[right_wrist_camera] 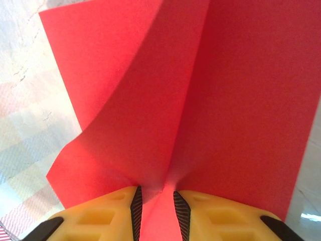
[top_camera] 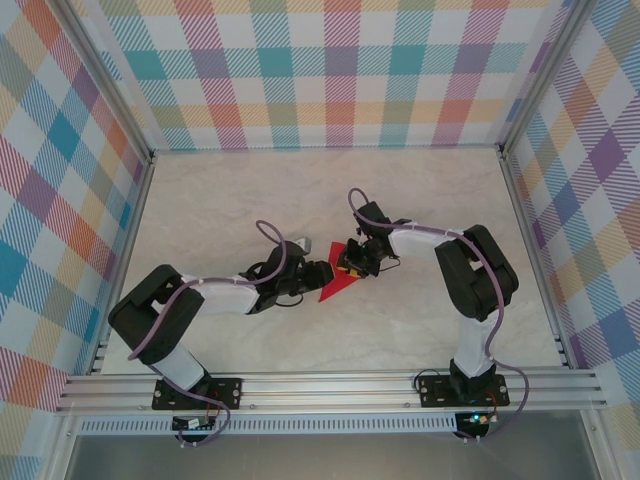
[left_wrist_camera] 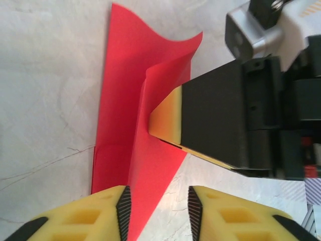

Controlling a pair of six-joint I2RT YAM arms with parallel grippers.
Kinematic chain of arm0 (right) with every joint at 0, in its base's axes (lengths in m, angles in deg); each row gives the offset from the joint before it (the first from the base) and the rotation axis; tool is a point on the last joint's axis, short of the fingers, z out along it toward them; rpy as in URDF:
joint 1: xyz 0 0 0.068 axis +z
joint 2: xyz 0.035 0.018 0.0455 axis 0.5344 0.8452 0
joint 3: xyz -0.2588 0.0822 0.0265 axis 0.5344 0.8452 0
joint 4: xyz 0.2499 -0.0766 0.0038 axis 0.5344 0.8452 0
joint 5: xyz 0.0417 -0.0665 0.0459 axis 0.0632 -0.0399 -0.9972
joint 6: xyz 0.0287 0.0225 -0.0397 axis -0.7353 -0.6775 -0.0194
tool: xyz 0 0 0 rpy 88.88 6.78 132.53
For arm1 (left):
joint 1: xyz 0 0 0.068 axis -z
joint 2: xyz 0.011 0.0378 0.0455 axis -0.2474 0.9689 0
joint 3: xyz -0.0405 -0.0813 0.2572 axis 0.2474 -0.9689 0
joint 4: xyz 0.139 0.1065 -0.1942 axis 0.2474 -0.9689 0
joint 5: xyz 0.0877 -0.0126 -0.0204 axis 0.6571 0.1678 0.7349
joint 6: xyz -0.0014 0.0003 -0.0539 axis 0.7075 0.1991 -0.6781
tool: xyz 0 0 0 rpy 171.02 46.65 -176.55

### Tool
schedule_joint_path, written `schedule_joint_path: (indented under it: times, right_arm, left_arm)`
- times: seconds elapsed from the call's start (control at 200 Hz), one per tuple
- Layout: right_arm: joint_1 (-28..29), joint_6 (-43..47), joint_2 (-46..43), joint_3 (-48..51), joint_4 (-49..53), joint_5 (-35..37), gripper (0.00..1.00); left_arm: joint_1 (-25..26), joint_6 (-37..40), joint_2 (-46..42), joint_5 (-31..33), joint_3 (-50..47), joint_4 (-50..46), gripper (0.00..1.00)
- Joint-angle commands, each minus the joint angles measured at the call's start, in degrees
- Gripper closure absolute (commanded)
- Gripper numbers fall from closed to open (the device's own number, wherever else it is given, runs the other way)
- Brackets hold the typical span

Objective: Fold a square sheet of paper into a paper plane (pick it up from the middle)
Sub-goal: Fourth fold the wing at the center of the table.

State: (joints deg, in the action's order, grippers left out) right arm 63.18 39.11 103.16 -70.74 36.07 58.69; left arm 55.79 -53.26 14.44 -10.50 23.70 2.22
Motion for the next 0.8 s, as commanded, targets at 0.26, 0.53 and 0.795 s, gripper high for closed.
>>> schedule_joint_path:
  times: [0.26,0.53,0.795]
  right_arm:
    - [-0.7,-2.9,3.5,4.9,6.0,11.9,0.71]
    - [-0.7,-3.0,3.2,5.2,6.8,12.2,0.71]
    - [-0.7,-3.0,3.4,5.3,7.3,12.5,0.71]
  left_arm:
    - [0.3,-1.6,-0.1,-2.4,-1.6,3.3,0.6]
    - [0.8,-1.4,2.3,-6.2,0.3,4.2,0.72]
    - [1.4,-1.6,4.7,-5.4,2.2,1.3,0.73]
